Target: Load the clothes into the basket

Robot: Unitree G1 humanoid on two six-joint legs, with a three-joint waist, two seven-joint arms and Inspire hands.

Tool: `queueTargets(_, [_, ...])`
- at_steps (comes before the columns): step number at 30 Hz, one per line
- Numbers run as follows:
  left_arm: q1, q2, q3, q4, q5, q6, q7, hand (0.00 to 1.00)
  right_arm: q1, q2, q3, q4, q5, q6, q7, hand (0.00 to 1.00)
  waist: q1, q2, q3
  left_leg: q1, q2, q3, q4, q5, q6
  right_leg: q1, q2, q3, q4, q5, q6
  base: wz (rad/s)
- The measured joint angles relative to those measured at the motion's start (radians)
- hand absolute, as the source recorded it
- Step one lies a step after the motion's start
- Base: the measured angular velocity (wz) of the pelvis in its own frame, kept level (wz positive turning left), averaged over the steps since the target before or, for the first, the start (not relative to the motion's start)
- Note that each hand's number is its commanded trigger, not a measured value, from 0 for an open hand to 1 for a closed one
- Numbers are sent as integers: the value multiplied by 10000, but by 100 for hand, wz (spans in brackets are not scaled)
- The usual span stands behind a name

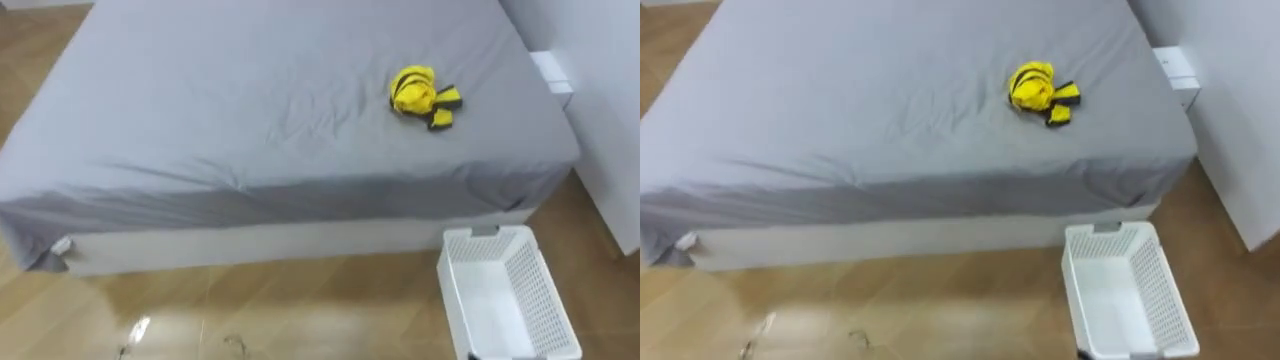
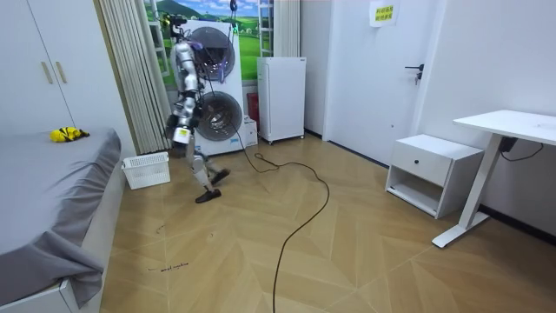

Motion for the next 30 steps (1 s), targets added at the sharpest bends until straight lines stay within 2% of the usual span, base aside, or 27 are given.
queueTargets(1, [-23,20,-248,-96,-46,28,-17,0,-49,63,110,-145,18,-87,-70,0,-261,14,10,468,88,-376,-299,-125,-125,-272,214,-13,-1936,244,38,80])
queueTargets(2, [-12,-8,-485,-206,55,28,-63,0,-39,142,105,-198,29,-125,-165,0,-336,-55,-6,1011,216,-551,-654,-269,-316,-411,163,-91,-3361,1360,-79,89])
queueTargets(3, [30,-63,-498,-250,144,34,-106,0,-35,177,93,-218,29,-123,-225,0,-338,-62,-17,1282,327,-608,-719,-336,-426,-501,176,-156,-3682,1924,-119,75])
queueTargets(4, [227,-134,-604,-388,202,38,-148,0,-41,222,92,-450,79,-126,-403,0,-297,-116,-145,1481,592,-703,-659,-583,-693,-408,316,-298,-3729,2342,-585,38])
queueTargets(5, [358,-185,-687,-387,126,63,-187,0,-121,221,66,-873,214,-144,-549,0,-138,-27,-222,1493,828,-672,-394,-679,-866,-256,473,-592,-3459,2111,-893,24])
queueTargets(6, [425,-186,-709,-373,121,82,-200,0,-144,210,64,-1133,264,-190,-630,0,-102,-5,-197,1524,941,-670,-355,-636,-953,-170,566,-661,-3354,1958,-921,8])
queueTargets(7, [615,-193,-710,-373,136,107,-220,0,-177,174,22,-1624,242,-366,-771,0,38,126,-117,1736,1170,-679,-351,-507,-1219,107,731,-828,-3151,1699,-1040,12])
queueTargets(8, [788,-185,-682,-425,124,104,-234,0,-172,137,-96,-2081,303,-453,-892,0,91,213,-52,1997,1348,-754,-285,-288,-1462,167,773,-1021,-2559,1540,-1215,16])
queueTargets(9, [831,-172,-669,-484,124,103,-234,0,-175,113,-158,-2275,378,-494,-949,0,90,239,47,2164,1402,-891,-121,-158,-1513,57,679,-1172,-1884,1488,-1288,10])
queueTargets(10, [1114,-76,-440,-539,134,43,-253,0,-271,129,-157,-2553,464,-530,-1024,0,107,183,165,2167,1621,-1109,735,-106,-1507,-331,895,-1178,-1840,1292,-1015,-14])
queueTargets(11, [1361,149,-255,-473,127,46,-197,0,-345,227,-129,-2837,465,-544,-1054,0,262,64,44,1672,1692,-1006,2317,-200,-1590,-252,1021,-1085,-2809,1598,-1407,-23])
queueTargets(12, [1499,162,-252,-449,120,136,-149,0,-383,166,-135,-2864,479,-528,-1104,0,292,195,6,1386,1819,-1065,3114,-159,-1606,-97,1145,-1147,-2716,1467,-1452,-13])
queueTargets(13, [1648,239,-187,-457,125,212,-77,0,-399,189,-142,-2898,512,-498,-1268,0,149,126,7,890,1946,-1129,4220,314,-1566,261,1217,-1190,-2757,1069,-1547,24])
queueTargets(14, [1741,242,-198,-492,97,227,8,0,-403,179,-149,-2927,516,-499,-1393,0,-6,-9,12,473,1928,-1098,4724,284,-1585,628,1177,-1182,-2972,920,-1507,34])
queueTargets(16, [1784,181,-200,-527,134,236,66,0,-419,157,-186,-2950,644,-498,-1685,0,-128,-174,13,-174,1817,-844,4905,140,-1444,1290,1170,-1179,-3649,942,-1452,26])
queueTargets(17, [1784,150,-198,-596,117,244,85,0,-405,146,-254,-2992,665,-503,-1805,0,-216,-269,54,-541,1796,-558,4670,-11,-1347,1700,1188,-1048,-4105,950,-1422,20])
queueTargets(18, [1781,125,-188,-639,124,244,94,0,-379,143,-305,-3028,651,-501,-1880,0,-228,-309,33,-723,1750,-466,4435,-85,-1334,1875,1183,-985,-4294,952,-1382,4])
queueTargets(19, [1806,57,-173,-776,120,238,99,0,-293,138,-414,-3295,673,-483,-2053,0,-142,-330,-3,-1067,1552,-435,3809,-190,-1234,2106,1177,-759,-4562,974,-1300,-27])
queueTargets(21, [1978,-39,-173,-1084,107,239,106,0,-308,117,-478,-3810,648,-482,-2274,0,-112,-286,-38,-1460,1280,-454,2662,-186,-1232,2340,1144,-438,-4826,1015,-1205,-48])
queueTargets(22, [2124,-83,-173,-1220,92,235,113,0,-294,90,-483,-4108,618,-482,-2389,0,-162,-293,-75,-1674,1117,-459,1687,-74,-1233,2446,1110,-219,-4937,1020,-1105,-61])
queueTargets(23, [2184,-108,-149,-1212,105,237,129,0,-290,32,-467,-4273,468,-475,-2466,0,-94,-261,-135,-1681,944,-420,1039,666,-882,2556,1028,94,-4941,977,-972,-66])
queueTargets(24, [2256,-115,-110,-1212,105,236,140,0,-275,25,-455,-4336,329,-453,-2476,0,-100,-275,-206,-1541,872,-377,833,839,-852,2604,981,212,-4959,1017,-881,-60])
queueTargets(26, [2370,-92,22,-1104,123,232,182,0,12,-84,-457,-5211,190,-369,-2706,0,-200,-321,-229,-801,600,-126,-5,1012,-720,2893,823,425,-5208,1021,-687,-35])
queueTargets(27, [2365,-86,22,-1101,124,232,198,0,50,-117,-471,-5379,192,-371,-2768,0,-241,-324,-231,-691,564,-86,-157,1028,-708,2967,803,460,-5300,1031,-653,-20])
queueTargets(28, [2361,-80,24,-1102,126,234,197,0,96,-138,-569,-5619,182,-373,-2846,0,-345,-336,-228,-506,426,-82,-370,1047,-683,3106,758,439,-5443,1041,-611,-12])
queueTargets(30, [2356,-80,20,-1108,123,264,194,0,212,-142,-669,-5937,153,-371,-2986,0,-444,-357,-217,-231,380,-79,-698,1051,-676,3277,744,444,-5649,1055,-570,-9])
